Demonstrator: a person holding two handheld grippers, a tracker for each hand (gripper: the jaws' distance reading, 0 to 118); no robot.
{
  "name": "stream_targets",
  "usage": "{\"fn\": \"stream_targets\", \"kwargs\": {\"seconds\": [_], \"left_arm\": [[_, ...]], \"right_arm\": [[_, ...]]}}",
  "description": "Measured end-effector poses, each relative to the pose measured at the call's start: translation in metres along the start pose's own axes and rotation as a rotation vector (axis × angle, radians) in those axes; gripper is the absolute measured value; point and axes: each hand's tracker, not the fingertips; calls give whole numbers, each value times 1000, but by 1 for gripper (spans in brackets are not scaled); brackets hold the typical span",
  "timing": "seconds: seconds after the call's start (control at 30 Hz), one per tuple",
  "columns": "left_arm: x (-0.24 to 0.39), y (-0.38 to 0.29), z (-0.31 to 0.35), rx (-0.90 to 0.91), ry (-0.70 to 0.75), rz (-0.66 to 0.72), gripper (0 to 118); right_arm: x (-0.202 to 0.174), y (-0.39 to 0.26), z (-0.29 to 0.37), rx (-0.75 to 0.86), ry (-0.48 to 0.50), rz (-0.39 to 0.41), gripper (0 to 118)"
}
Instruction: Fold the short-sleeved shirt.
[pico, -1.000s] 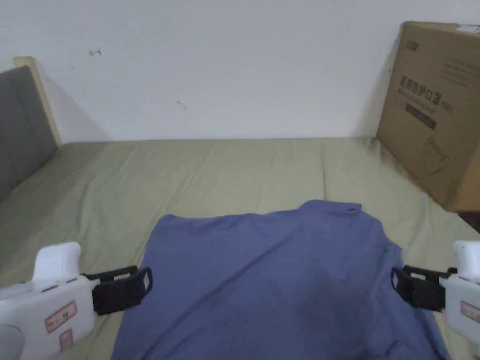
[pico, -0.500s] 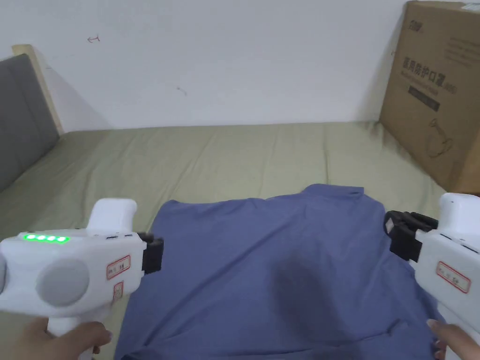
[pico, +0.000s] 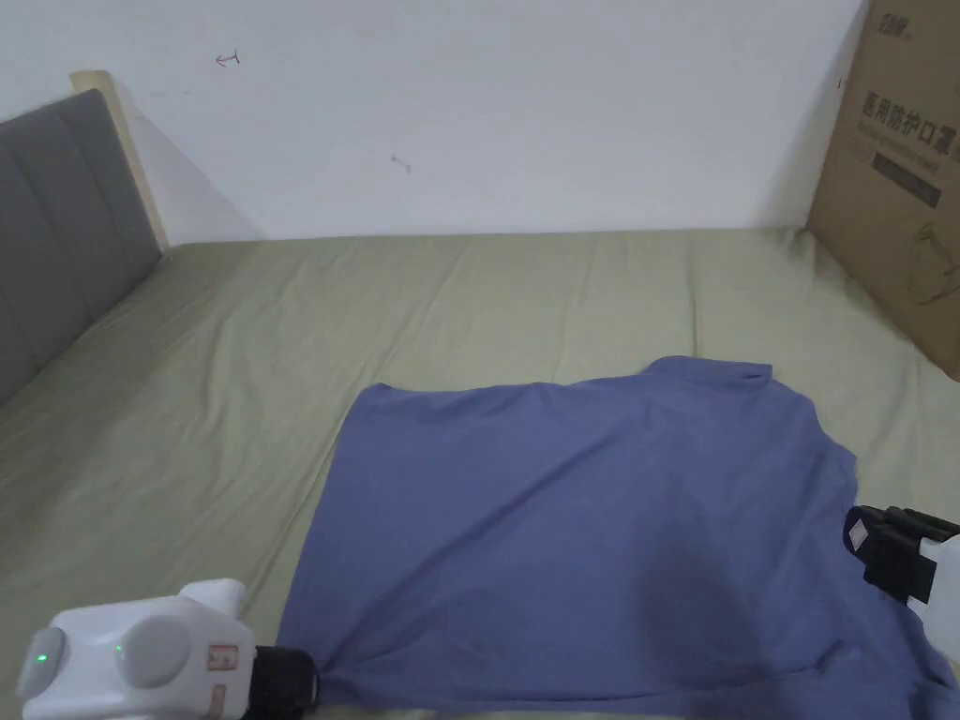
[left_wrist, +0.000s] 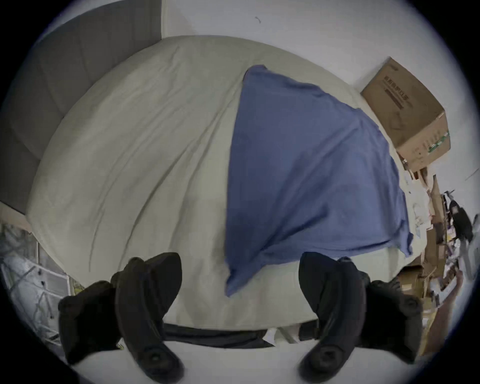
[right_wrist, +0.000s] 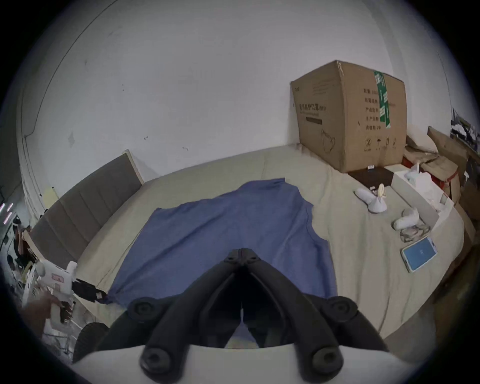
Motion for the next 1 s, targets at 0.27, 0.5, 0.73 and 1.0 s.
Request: {"fn": "stream_targets", "kwargs": {"seconds": [0.27,0.5,0.73,1.0], "left_arm": [[38,-21,10,104,6,-255,4],[24,-12,45,253,-74,-81,4],[28,-5,64,228,-153,-2,4],[25,-4,55,164,-97,6,4]], "right_arm": [[26,-9,6,-44,-27,6,0],[80,-22,-26,-450,-164,15,106],[115,-71,-59,-737,-254,106,91],[109,-54,-24,-620,-108,127,6]]}}
